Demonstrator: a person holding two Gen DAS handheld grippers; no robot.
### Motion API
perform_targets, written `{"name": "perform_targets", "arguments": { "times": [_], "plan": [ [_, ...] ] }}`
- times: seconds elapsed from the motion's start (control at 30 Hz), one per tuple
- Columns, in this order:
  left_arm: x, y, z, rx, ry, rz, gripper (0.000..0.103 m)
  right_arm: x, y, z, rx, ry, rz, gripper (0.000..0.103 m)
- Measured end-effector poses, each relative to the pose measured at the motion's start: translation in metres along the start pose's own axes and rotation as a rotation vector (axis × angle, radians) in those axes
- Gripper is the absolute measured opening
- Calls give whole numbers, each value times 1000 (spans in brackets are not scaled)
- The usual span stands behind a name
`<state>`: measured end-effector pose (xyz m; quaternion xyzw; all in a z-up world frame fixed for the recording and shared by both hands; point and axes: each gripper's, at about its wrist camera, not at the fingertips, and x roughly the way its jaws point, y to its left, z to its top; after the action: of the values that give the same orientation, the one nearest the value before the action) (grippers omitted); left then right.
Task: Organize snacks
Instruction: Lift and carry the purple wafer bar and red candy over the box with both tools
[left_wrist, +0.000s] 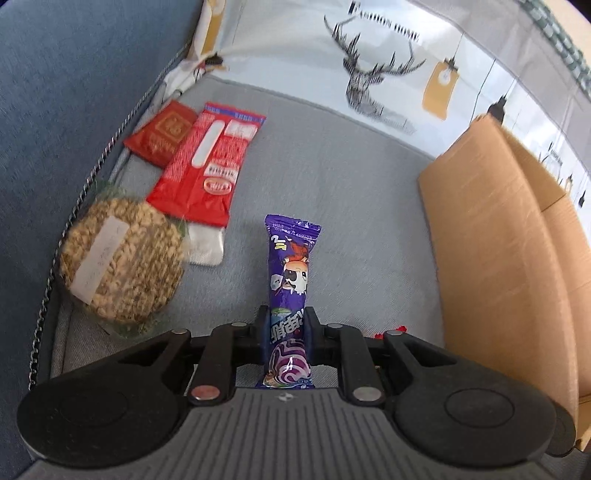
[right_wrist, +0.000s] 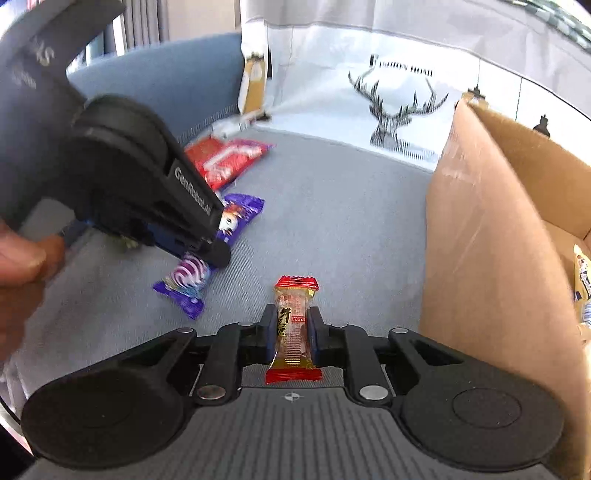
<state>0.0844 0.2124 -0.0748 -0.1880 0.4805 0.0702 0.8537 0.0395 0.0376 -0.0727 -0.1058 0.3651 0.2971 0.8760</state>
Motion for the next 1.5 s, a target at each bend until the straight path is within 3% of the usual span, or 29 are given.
{"name": "perform_targets", "arguments": {
  "times": [0.37, 0.87, 1.5],
  "plan": [
    [-36, -6, -4, -30, -132, -37, 19, -47, -10, 19, 15, -145, 11, 18],
    [-84, -40, -24, -46, -303, -132, 19, -107, -73, 32, 19, -289, 33, 18],
    [-77, -82, -24, 31, -339, -159, 19, -143, -168, 2, 155, -322, -119, 18]
  ]
}}
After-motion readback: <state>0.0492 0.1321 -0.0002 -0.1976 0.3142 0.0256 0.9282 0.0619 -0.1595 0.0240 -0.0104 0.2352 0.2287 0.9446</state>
